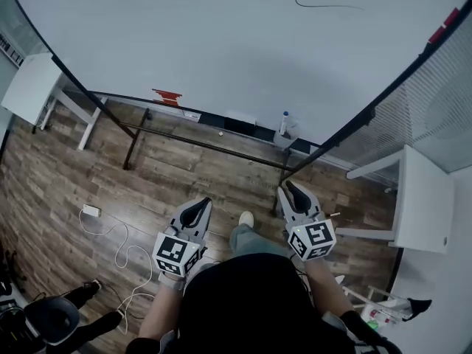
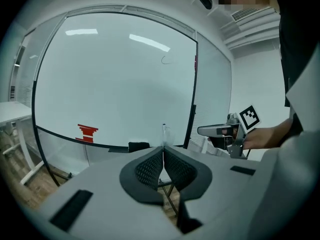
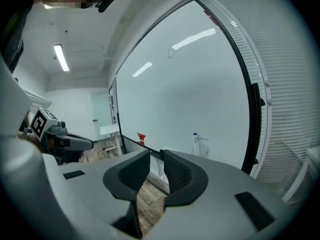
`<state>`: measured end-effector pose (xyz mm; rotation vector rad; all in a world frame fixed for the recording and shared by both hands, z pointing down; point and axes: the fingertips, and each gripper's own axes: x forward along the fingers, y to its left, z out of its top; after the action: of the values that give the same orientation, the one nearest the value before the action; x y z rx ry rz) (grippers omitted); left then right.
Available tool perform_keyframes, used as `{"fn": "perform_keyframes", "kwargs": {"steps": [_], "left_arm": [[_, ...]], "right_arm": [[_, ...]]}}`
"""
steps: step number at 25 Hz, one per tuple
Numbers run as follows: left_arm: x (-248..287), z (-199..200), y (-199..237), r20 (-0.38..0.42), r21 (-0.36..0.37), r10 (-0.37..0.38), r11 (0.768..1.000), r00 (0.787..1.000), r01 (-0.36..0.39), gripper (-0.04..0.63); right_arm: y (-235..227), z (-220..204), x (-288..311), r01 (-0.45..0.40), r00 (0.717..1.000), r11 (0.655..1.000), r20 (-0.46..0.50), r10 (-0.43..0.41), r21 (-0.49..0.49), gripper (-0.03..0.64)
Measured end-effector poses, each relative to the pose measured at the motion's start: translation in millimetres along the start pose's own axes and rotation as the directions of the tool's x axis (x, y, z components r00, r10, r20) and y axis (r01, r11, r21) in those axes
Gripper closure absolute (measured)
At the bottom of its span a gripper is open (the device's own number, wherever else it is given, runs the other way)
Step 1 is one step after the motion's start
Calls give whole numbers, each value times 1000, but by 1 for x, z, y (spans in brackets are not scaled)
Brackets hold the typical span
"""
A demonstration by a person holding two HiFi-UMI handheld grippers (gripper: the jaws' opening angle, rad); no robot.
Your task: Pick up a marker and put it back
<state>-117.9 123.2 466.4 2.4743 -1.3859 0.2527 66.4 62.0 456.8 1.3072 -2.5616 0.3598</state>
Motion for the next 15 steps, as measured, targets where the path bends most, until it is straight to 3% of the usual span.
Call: {"fn": "perform_keyframes", "kwargs": {"steps": [7, 15], "left_arm": [[79, 31, 14, -10, 4, 22, 1000, 1000, -22, 574], [116, 38, 41, -22, -42, 86, 995, 996, -87, 572]], "right_arm": [[-75, 19, 64, 4, 1000, 1000, -17, -4, 1, 508], [-124, 20, 121, 43, 996, 999, -78, -46, -32, 508]]}}
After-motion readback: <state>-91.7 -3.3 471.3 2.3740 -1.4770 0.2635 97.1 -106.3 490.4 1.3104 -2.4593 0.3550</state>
